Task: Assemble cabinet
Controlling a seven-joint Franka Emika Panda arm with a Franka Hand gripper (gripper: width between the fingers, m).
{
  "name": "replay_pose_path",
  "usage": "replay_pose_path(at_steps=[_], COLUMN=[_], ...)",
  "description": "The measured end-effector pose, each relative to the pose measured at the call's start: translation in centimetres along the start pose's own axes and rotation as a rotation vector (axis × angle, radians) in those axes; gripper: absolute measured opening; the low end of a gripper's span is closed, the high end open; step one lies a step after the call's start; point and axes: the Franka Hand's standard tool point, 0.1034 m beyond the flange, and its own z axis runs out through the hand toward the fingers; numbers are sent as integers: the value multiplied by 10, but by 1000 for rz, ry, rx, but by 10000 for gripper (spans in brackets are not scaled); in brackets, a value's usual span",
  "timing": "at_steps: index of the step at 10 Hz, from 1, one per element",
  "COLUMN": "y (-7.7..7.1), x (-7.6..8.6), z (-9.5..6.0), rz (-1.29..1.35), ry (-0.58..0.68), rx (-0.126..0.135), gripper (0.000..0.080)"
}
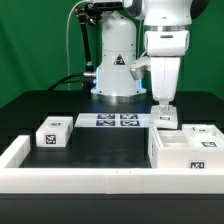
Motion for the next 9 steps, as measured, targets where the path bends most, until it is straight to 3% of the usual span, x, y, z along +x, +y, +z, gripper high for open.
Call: replay_pose_path(at_steps=[1, 3, 9], y=[0, 14, 20], x=[0, 6, 6], z=[0, 1, 2], rz=[0, 3, -29], ry=[0, 13, 16], rx=[0, -7, -11], gripper=[68, 68, 69])
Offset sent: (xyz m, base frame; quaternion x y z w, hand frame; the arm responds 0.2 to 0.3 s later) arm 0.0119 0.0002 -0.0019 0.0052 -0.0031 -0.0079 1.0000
